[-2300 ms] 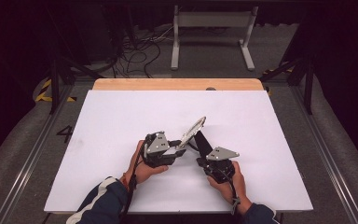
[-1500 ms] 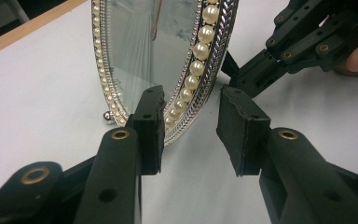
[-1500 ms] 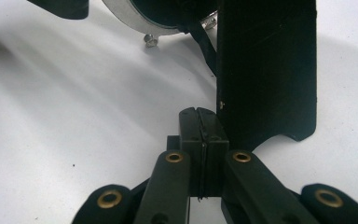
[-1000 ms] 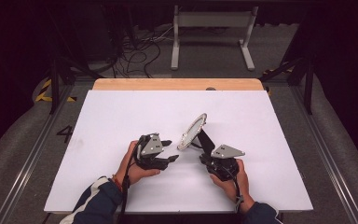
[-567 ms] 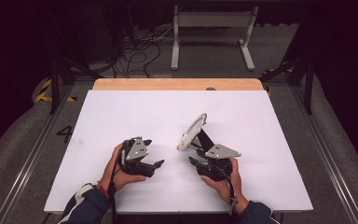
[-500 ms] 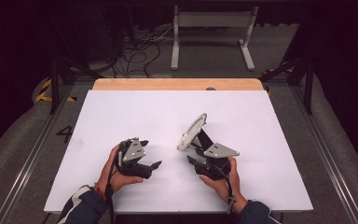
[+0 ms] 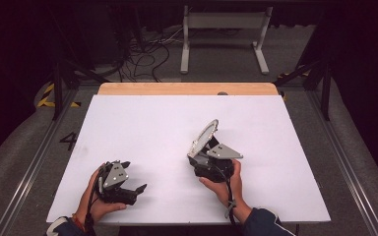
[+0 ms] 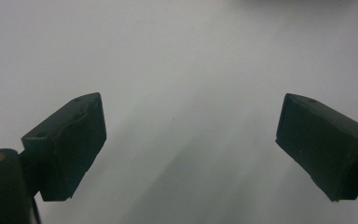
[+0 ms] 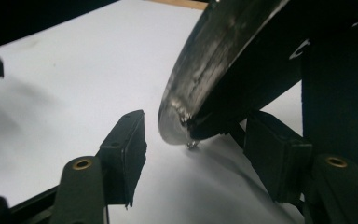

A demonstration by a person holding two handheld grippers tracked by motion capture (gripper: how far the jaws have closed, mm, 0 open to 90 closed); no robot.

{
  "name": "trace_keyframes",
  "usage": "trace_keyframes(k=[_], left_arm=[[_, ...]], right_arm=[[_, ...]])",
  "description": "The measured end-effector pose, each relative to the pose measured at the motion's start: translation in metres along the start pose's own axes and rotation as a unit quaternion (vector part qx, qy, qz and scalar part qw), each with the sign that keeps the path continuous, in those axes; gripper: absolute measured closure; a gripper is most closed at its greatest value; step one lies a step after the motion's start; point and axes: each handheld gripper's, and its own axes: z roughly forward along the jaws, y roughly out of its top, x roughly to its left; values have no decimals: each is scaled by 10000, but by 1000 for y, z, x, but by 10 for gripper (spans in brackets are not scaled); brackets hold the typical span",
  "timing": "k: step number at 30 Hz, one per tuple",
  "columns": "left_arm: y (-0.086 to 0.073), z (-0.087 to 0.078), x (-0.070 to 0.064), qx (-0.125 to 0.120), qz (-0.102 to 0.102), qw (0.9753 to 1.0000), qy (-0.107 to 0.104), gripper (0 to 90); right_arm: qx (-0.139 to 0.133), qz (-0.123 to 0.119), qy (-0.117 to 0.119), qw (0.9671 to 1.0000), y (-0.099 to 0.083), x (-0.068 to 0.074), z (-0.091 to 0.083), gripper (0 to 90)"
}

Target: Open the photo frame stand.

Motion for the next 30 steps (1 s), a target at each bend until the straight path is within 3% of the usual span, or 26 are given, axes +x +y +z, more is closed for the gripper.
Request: trace_keyframes(k=[4, 8, 11, 21, 26, 30], left_arm=[[-5, -2, -2, 42, -33, 10000, 1, 86], [-4, -2, -4, 41, -9, 10000, -21, 85], [-5, -1, -5, 38, -10, 10000, -47, 86], [-5, 1, -8, 133, 92, 9998, -77, 86], [-4, -2, -5, 46, 19, 10000, -61, 86], [-4, 0, -6, 81, 24, 9999, -98, 86]], right_arm=[[-66, 120, -198, 9997, 1, 5, 6, 382], [-140, 407, -430, 9981, 2, 9, 12, 390], [-190, 485, -591, 9969, 3, 9, 13, 462], [-68, 528, -342, 9980, 0, 1, 5, 555], [-9, 523, -223, 9984, -2, -1, 0, 575], [-103, 495, -336, 9982, -4, 0, 2, 552]])
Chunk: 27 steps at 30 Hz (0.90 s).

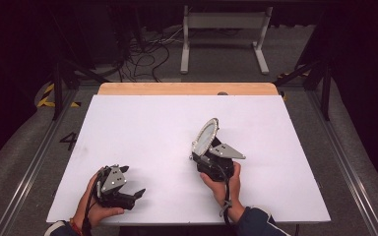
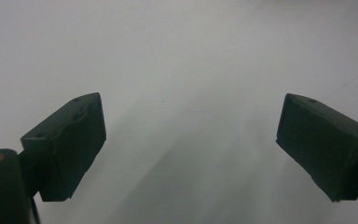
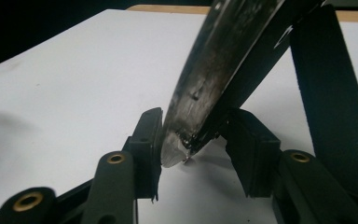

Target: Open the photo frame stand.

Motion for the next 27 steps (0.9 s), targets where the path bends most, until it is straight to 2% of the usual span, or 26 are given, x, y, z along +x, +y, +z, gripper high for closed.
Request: trace_keyframes(k=[2, 5, 9, 16, 21, 27], left_arm=[[0, 1, -1, 15, 39, 10000, -21, 86], [0, 2, -1, 6, 35, 10000, -54, 87], [0, 2, -1, 20, 40, 10000, -54, 87], [0, 2, -1, 39, 43, 9999, -100, 87], [0, 2, 0, -4, 23, 9999, -129, 87], [0, 0, 0, -28, 23, 9999, -116, 87]], right_arm=[[33, -12, -126, 9999, -1, 1, 3, 513], [5, 107, -99, 9999, -3, -1, 8, 496], [-27, 43, -10, 10000, -3, -1, 9, 540], [54, -33, 93, 9999, -2, -4, 8, 558], [116, 34, 245, 9996, -1, -9, 7, 611], [188, -4, 357, 9992, -1, -15, 5, 660]])
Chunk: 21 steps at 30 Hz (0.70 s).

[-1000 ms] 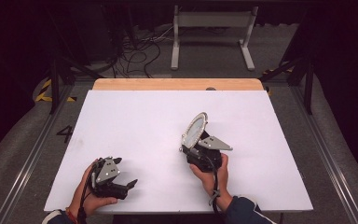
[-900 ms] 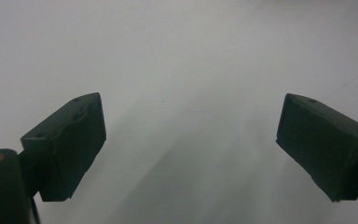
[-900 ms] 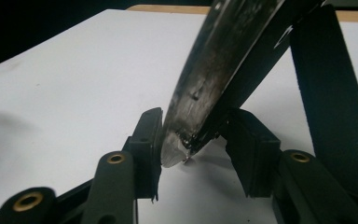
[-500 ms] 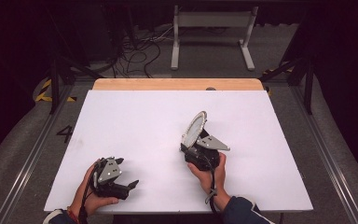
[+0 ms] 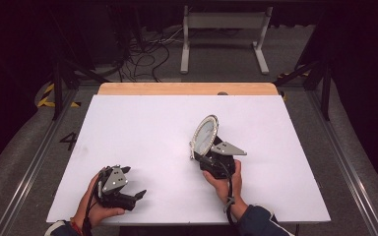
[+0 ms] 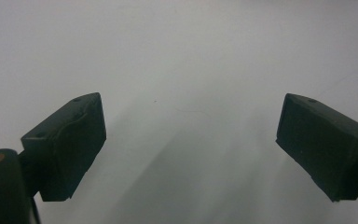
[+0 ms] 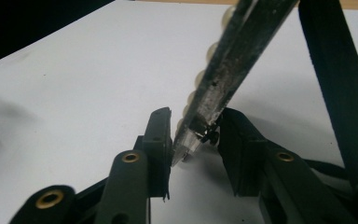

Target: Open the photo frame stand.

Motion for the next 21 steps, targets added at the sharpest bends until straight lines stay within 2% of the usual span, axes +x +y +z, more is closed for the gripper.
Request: trace_keyframes(k=[9, 21], left_arm=[[0, 0, 0, 17, -2, 10000, 10, 87], [1, 0, 0, -27, -24, 10000, 19, 87]], right_arm=[[15, -26, 97, 9999, 1, -4, 1, 650], [-107, 59, -40, 9999, 1, -4, 8, 578]])
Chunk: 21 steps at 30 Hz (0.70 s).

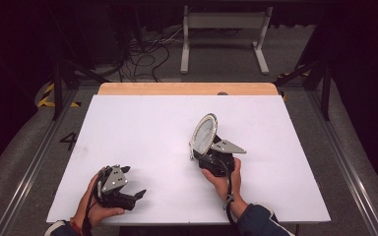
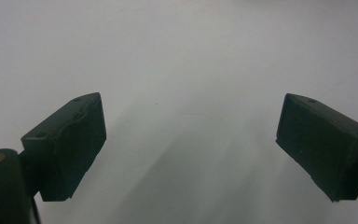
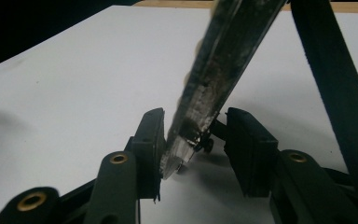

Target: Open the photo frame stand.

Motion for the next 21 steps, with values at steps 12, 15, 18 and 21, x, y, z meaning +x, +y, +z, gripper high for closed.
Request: trace_keyframes(k=[12, 15, 18, 21], left_arm=[[0, 0, -2, 41, 30, 10000, -12, 88], [1, 0, -2, 20, 70, 10000, -14, 88], [1, 0, -3, 27, 65, 10000, -26, 88], [1, 0, -3, 41, 91, 9999, -40, 88]], right_arm=[[165, 71, 263, 9995, 1, -6, 0, 657], [270, 163, 366, 9988, 1, -9, -2, 677], [344, 172, 427, 9983, 1, -11, -4, 697], [411, 164, 500, 9978, 1, -13, -7, 710]])
